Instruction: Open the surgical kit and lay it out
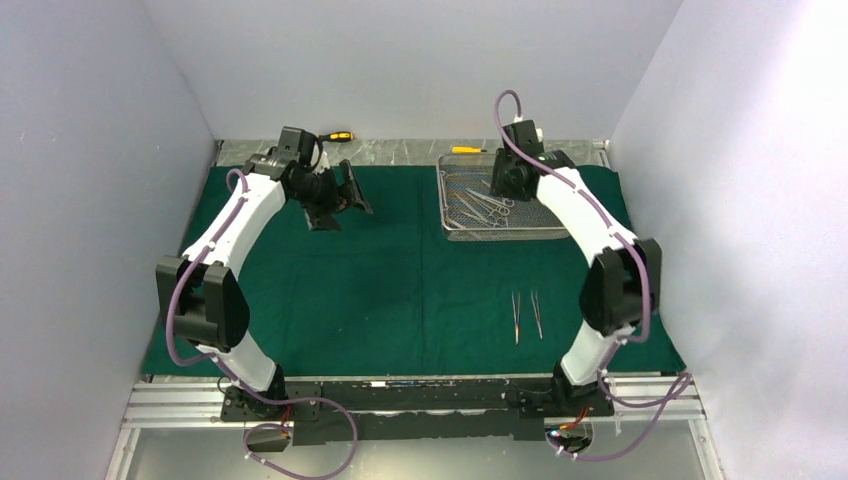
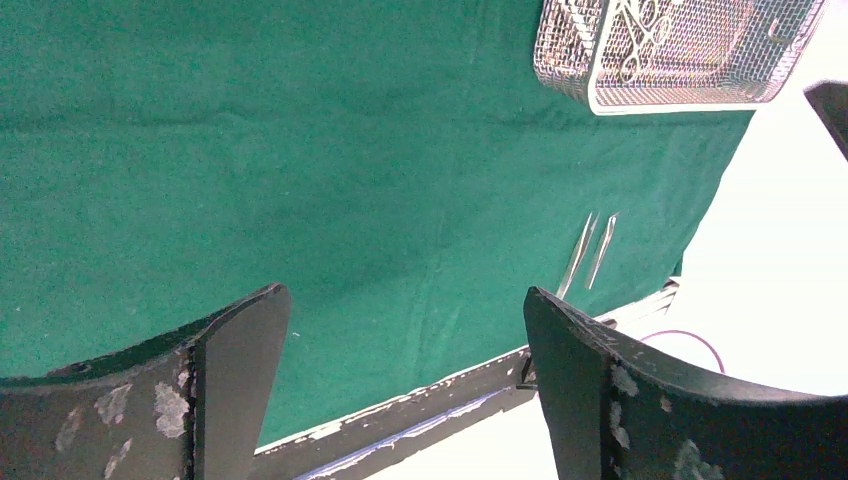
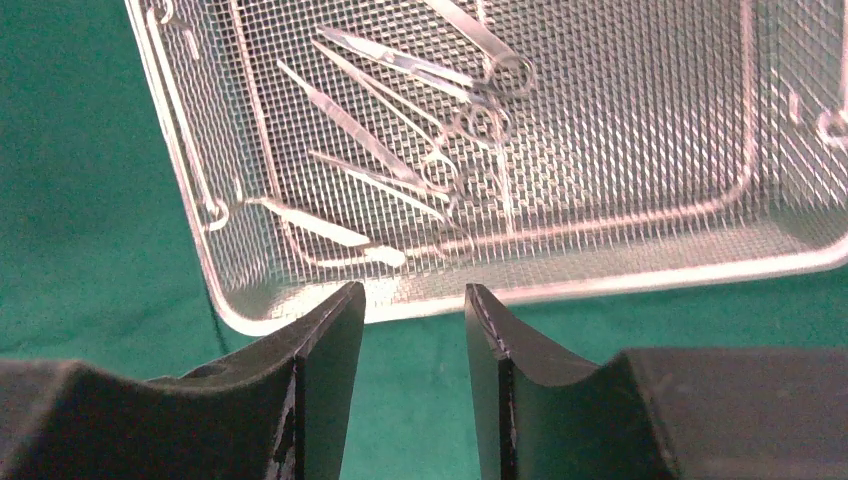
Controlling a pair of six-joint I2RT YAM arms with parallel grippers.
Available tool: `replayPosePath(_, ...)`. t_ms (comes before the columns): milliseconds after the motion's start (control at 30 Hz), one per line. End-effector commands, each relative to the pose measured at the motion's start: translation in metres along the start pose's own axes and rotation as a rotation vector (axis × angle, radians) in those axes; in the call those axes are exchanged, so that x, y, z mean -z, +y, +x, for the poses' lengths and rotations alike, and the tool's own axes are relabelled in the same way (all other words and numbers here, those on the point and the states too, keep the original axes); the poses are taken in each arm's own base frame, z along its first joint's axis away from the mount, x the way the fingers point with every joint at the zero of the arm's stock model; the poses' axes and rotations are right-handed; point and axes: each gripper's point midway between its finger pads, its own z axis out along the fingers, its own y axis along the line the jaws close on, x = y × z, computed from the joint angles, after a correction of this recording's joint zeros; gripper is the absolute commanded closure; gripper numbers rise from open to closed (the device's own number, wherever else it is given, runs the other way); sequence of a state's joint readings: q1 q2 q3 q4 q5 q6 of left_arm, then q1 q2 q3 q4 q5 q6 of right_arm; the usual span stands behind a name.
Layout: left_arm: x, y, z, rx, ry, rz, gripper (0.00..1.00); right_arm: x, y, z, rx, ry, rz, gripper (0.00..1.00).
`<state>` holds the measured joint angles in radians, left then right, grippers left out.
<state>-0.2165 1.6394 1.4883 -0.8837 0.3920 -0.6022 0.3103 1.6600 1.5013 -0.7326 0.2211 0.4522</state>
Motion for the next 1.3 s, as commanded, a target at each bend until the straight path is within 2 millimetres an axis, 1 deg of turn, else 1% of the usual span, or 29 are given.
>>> replayPosePath(0,0.014,-0.011,-0.015,-0.026,-0.072,0.013,0.08,-0.032,0.028,-0.014,0.147,0.033,-0.13,0.56)
replayPosePath(33,0.013,-0.01,-0.016,-0.022,-0.073,0.011,0.08,-0.037,0.035,-0.015,0.181,0.044,-0.162,0.57)
replayPosePath(100,0.011,-0.01,-0.017,-0.011,-0.073,0.008,0.08,-0.048,0.05,-0.004,0.253,0.096,-0.254,0.59)
replayPosePath(267,0.001,-0.007,-0.02,0.019,-0.053,-0.006,0.08,-0.07,0.075,0.024,0.38,0.197,-0.435,0.61)
replayPosePath(300,-0.001,-0.007,-0.021,0.025,-0.048,-0.009,0.08,-0.077,0.076,0.031,0.405,0.209,-0.453,0.61)
replayPosePath(367,-0.006,-0.006,-0.021,0.036,-0.035,-0.012,0.09,-0.09,0.078,0.037,0.453,0.201,-0.476,0.61)
replayPosePath(400,-0.007,-0.006,-0.022,0.04,-0.033,-0.011,0.09,-0.093,0.079,0.039,0.476,0.203,-0.491,0.61)
replayPosePath(533,-0.011,-0.008,-0.026,0.05,-0.03,-0.01,0.09,-0.106,0.079,0.041,0.545,0.181,-0.507,0.62)
replayPosePath(633,-0.014,-0.009,-0.029,0.057,-0.026,-0.011,0.09,-0.116,0.079,0.047,0.578,0.195,-0.504,0.62)
replayPosePath(867,-0.016,-0.008,-0.029,0.059,-0.016,-0.016,0.09,-0.132,0.086,0.071,0.698,0.216,-0.485,0.63)
replayPosePath(1067,-0.014,-0.007,-0.029,0.057,-0.022,-0.021,0.09,-0.14,0.091,0.075,0.724,0.192,-0.461,0.64)
replayPosePath(1167,-0.012,-0.007,-0.029,0.056,-0.024,-0.022,0.09,-0.148,0.085,0.076,0.752,0.185,-0.382,0.71)
replayPosePath(1267,-0.011,-0.006,-0.029,0.05,-0.029,-0.027,0.09,-0.151,0.078,0.072,0.775,0.173,-0.318,0.84)
